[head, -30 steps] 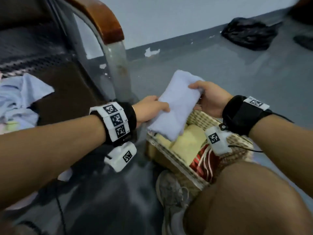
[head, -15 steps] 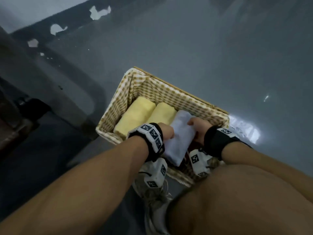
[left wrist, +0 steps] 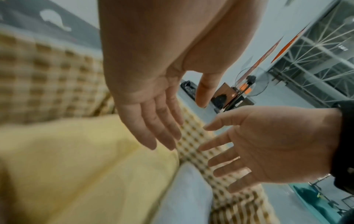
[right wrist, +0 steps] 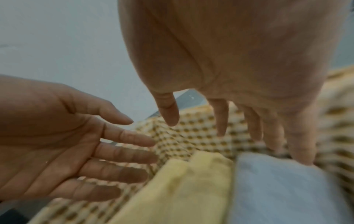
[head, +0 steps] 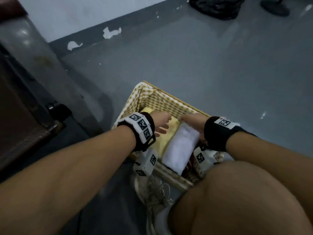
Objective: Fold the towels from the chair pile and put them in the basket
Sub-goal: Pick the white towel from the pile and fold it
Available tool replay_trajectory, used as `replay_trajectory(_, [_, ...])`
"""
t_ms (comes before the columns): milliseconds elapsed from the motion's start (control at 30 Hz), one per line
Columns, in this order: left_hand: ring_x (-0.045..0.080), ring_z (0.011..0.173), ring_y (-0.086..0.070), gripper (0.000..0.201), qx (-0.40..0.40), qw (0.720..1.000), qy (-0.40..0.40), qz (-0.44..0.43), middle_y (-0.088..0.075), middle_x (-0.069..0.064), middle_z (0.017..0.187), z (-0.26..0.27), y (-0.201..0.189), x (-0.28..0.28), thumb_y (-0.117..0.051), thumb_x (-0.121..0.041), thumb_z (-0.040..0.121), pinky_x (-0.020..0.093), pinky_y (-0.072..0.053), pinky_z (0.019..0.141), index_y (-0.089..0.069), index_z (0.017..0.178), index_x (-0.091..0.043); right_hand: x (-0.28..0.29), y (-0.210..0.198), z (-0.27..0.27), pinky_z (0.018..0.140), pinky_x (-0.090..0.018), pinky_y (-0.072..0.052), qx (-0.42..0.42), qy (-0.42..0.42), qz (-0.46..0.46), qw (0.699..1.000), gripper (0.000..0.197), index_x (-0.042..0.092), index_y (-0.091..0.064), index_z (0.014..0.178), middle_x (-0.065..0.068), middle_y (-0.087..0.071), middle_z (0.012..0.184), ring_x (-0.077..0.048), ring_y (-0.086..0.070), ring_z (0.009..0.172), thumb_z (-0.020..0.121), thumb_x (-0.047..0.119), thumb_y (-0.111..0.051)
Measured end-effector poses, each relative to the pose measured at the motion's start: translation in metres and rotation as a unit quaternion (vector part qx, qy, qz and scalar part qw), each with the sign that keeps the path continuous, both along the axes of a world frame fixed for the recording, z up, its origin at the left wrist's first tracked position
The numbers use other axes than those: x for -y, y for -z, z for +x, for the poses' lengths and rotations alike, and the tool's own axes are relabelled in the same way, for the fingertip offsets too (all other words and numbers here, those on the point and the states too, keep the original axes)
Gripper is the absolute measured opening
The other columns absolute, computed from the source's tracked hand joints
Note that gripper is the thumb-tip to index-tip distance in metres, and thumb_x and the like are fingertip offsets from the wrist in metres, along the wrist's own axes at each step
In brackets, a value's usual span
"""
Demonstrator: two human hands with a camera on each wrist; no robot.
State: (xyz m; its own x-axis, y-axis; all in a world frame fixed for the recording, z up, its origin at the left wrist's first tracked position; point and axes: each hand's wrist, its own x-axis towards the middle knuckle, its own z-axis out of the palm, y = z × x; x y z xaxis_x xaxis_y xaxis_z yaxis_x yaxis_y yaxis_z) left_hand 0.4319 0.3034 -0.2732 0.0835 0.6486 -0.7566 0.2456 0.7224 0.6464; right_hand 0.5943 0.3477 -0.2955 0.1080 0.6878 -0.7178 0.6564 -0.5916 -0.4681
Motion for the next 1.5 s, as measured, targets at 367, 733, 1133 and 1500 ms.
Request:
replay_trajectory(367, [0.015,0.069,-0.069,0.011,-0.191,0.954,-0.030,0.228,-0.073,0.002,0.086,-0.223,-0.137,0.089,-0.058,-0.022,0.095,0.016,-0.050,0.052,-0.066,0.091,-0.015,0.053,-0.160,-0.245,0.081,-0.034,-0.046,-0.174,-0.332,0.046,0.926,0.031,0.007,-0.068,0.113,-0.007,-0.069,0.102,-0.024,-0.064,0.089,0.098,0.031,-0.055])
replay_trajectory(733, [0.025,0.104,-0.062,0.022,-0.401,0.900,-0.112,0.131,-0.070,0.005,0.112,-0.389,-0.129,0.290,-0.058,-0.029,0.091,0.035,-0.050,0.093,-0.073,0.102,-0.016,0.195,-0.171,-0.461,0.070,-0.028,-0.048,-0.192,-0.533,0.038,0.823,0.018,0.007,-0.063,0.110,-0.010,-0.066,0.100,-0.023,-0.064,0.083,0.100,0.020,-0.055])
replay_trajectory(1133, [0.023,0.115,-0.055,0.045,-0.367,0.919,-0.132,0.062,-0.056,0.008,0.126,-0.415,-0.072,0.302,-0.064,-0.031,0.091,0.034,-0.045,0.096,-0.052,0.130,-0.013,0.203,-0.099,-0.502,0.058,-0.030,-0.039,0.009,-0.672,0.182,0.718,0.026,0.009,-0.057,0.071,-0.005,-0.054,0.071,-0.020,-0.051,0.067,0.084,0.025,-0.072])
replay_trajectory(1500, [0.024,0.091,-0.058,0.031,-0.495,0.806,-0.235,0.223,-0.056,0.007,0.111,-0.438,-0.074,0.282,-0.067,-0.035,0.086,0.027,-0.040,0.078,-0.066,0.116,-0.029,0.175,-0.159,-0.497,0.068,-0.041,-0.028,-0.431,-0.303,0.058,0.848,0.019,0.021,-0.030,0.063,-0.006,-0.029,0.071,-0.025,-0.030,0.073,0.061,0.021,-0.049])
